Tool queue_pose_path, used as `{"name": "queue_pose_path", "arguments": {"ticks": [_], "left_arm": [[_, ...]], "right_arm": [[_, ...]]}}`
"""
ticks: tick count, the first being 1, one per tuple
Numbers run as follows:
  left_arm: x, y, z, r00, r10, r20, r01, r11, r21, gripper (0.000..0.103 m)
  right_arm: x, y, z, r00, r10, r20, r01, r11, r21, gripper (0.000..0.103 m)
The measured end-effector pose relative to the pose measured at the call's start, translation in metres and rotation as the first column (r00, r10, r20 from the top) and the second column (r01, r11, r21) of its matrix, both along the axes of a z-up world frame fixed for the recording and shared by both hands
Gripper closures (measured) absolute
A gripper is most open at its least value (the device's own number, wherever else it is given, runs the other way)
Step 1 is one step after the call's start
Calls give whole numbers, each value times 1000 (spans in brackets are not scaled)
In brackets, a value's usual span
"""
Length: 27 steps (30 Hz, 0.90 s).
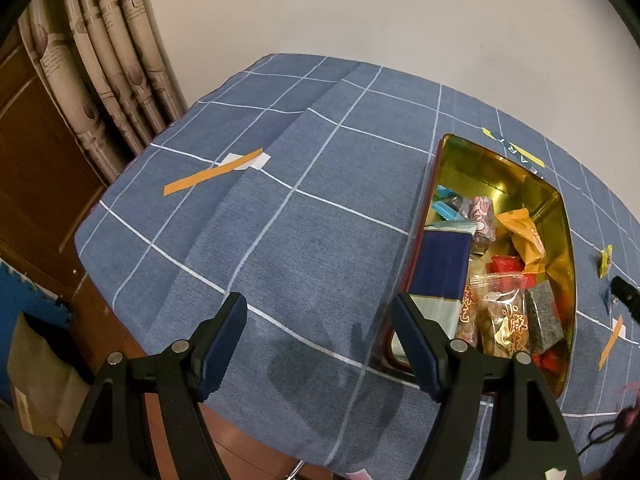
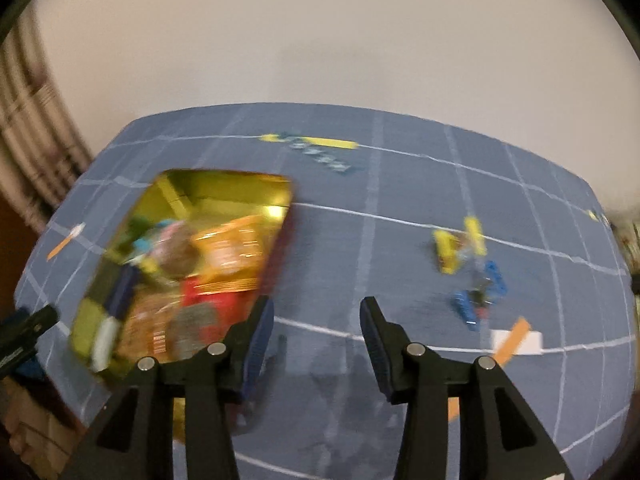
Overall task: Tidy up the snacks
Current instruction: 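Grasp the blue-wrapped candy on the cloth with the right tool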
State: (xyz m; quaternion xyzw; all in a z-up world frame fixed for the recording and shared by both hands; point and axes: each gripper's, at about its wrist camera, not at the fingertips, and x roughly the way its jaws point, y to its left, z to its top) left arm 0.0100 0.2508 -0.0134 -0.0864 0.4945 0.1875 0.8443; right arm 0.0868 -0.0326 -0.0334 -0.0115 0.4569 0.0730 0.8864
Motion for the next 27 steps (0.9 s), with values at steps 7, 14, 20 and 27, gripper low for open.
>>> {"name": "queue_pose_path", "arguments": {"ticks": [7,14,20,27], "left_arm": [[0,-1,-1,1000,3,-2,-3,1000,4,31],[-1,0,-1,1000,-1,-4,1,1000,-2,31],[0,1,-3,1000,3,-8,-3,1000,-9,31],[0,1,-4,1000,-2,-15,2,1000,-17,31]], "right_arm": [[32,-72,-13,976,-195,-94,195,981,-11,57],[64,-122,-21,928,-316,-196,321,947,-8,57],[80,-151,-35,869,-393,-300,439,893,102,57],[80,-145,-52,847,-417,-330,466,881,83,57]]}}
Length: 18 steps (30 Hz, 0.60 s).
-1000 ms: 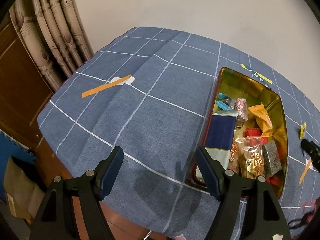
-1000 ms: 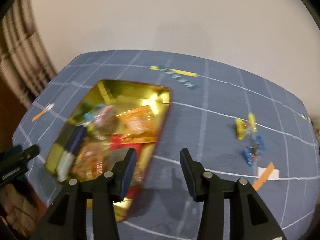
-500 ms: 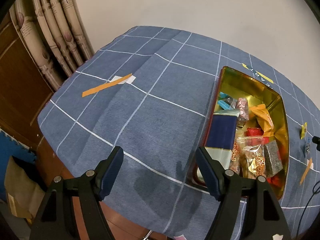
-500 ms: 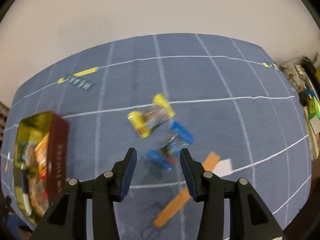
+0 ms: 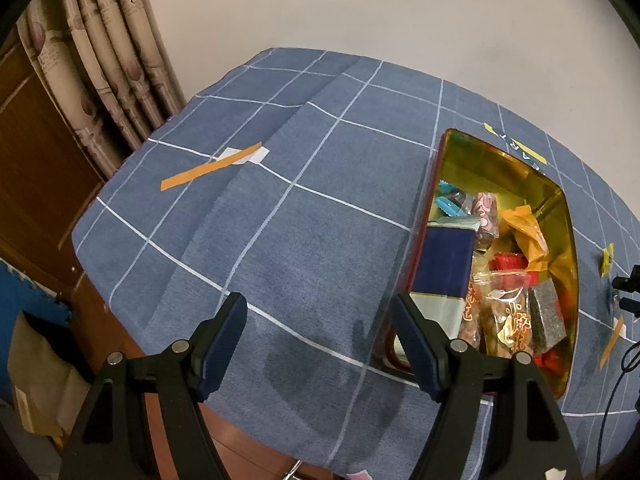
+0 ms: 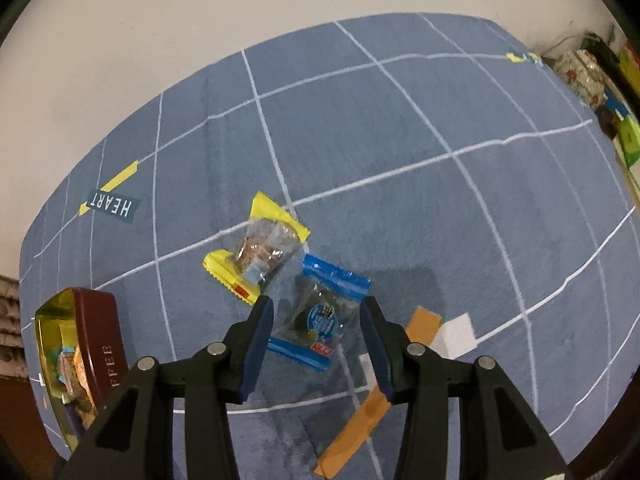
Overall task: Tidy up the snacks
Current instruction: 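Grasp the blue-wrapped candy on the cloth with the right tool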
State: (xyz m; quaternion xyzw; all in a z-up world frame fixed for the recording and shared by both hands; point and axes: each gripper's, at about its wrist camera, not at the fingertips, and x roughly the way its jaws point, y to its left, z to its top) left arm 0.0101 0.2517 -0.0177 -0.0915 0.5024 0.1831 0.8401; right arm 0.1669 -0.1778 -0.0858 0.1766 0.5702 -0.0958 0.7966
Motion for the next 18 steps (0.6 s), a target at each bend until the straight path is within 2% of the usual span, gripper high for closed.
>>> {"name": "queue_pose_path", "arguments": {"ticks": [5,8,11,18], "left_arm": [[1,0,-1,1000,-2,-3,2,1000,6,31],[1,0,-2,1000,-2,-4,2,1000,4,31],[1,0,-1,1000,-2,-5,2,1000,13,31],[1,-2,-2,1000,1,3,-1,998,59,31]], "right_arm": [[1,6,-10,1000,0,-9,0,1000,-11,57],[3,9,-14,1000,15,2,-15,999,-33,65],[0,14,-15,999,49,22,-47,996,-77,72],[-16,21,-11,981,165,104,-143,970,-195,72]]}}
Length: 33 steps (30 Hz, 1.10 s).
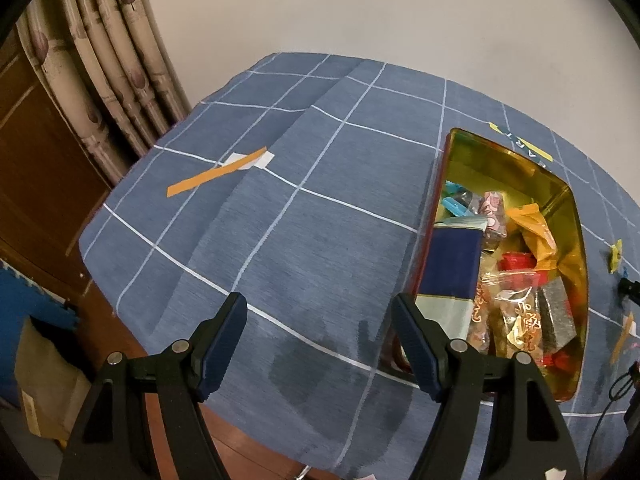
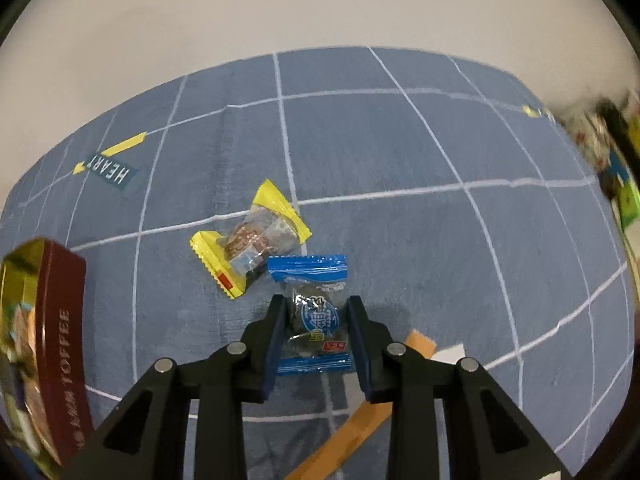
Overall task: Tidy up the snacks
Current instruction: 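Grasp the blue-wrapped candy on the cloth with the right tool, then grasp the yellow-wrapped candy with the left tool while the right tool holds the blue candy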
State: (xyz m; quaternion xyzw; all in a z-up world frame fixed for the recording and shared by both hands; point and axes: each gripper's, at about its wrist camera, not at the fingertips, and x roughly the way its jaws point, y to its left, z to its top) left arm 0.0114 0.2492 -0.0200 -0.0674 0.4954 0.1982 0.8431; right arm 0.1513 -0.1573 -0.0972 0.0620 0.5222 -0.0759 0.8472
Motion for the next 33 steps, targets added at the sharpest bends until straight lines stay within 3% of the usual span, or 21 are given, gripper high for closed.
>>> {"name": "queue_pose_path", "arguments": {"ticks": [6,12,16,21,26,33], "left_arm": [[1,-18,6,998,-53,28,51,997,51,31],[7,-69,29,977,-210,42,202,969,145,31],[23,-115,45,941,-334,48,321,930,177,30],[54,-162,51,892,-449,51,441,889,122,29],[81,-215,42,831,-556,30,546,824,148,29],[117,-260,18,765,-644,-15,643,762,79,29]], "right_arm": [[-15,2,-1,989,113,92,-104,990,-97,72],[-11,-30,-2,976,147,158,-131,986,-107,72],[-12,-59,-3,971,147,190,-128,986,-110,72],[-13,-85,-4,968,148,203,-120,983,-142,72],[-14,-103,-7,965,159,207,-120,975,-189,72],[-15,-120,-10,964,174,199,-127,966,-225,72]]}}
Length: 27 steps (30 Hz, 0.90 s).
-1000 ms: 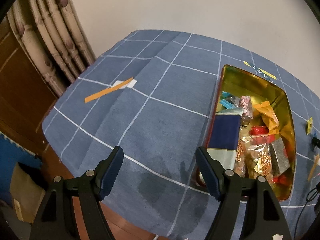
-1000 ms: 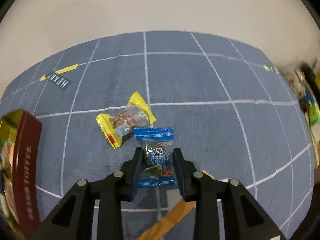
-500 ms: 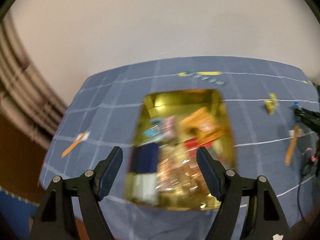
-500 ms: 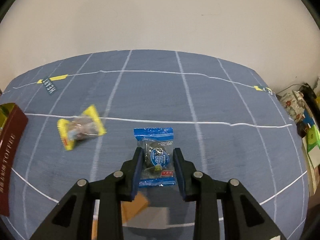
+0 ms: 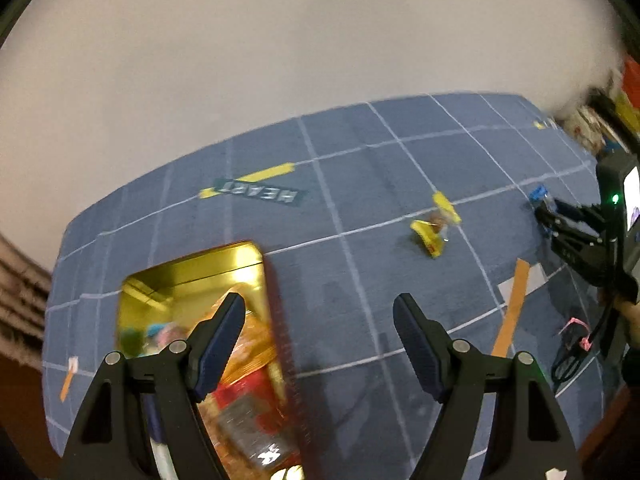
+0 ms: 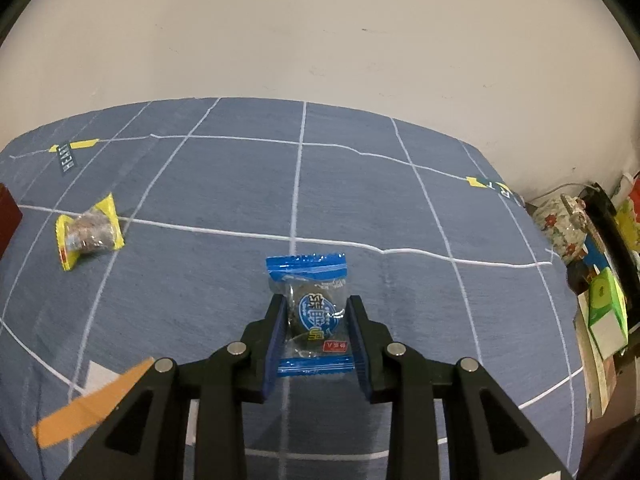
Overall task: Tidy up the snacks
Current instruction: 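Grasp the yellow-wrapped candy with the left tool while the right tool holds the blue candy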
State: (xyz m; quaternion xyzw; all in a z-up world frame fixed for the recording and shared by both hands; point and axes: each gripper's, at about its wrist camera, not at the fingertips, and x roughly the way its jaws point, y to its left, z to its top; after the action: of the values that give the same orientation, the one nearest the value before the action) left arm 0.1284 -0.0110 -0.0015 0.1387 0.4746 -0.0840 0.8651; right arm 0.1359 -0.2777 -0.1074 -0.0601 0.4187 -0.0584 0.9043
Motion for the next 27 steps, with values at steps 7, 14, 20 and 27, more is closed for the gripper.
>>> {"name": "queue_pose_path", "arguments": {"ticks": [7,14,20,27], "left_arm": [[15,-48,-20,992,-124,-37,125,992,24,29],[32,-76,-39,981,-177,-82,178,984,4,29],[46,-100,-50,970,-216,-108,218,976,6,29],[67,-116,-68,961,-229,-153,233,973,5,32]], "right_arm": [[-2,-2,-2,1000,-11,22,10,1000,29,72],[-2,-3,-3,1000,-11,20,10,999,46,70],[-2,-4,-3,1000,-13,20,12,998,55,70],[-2,-4,-4,1000,-14,20,13,998,63,70]]}}
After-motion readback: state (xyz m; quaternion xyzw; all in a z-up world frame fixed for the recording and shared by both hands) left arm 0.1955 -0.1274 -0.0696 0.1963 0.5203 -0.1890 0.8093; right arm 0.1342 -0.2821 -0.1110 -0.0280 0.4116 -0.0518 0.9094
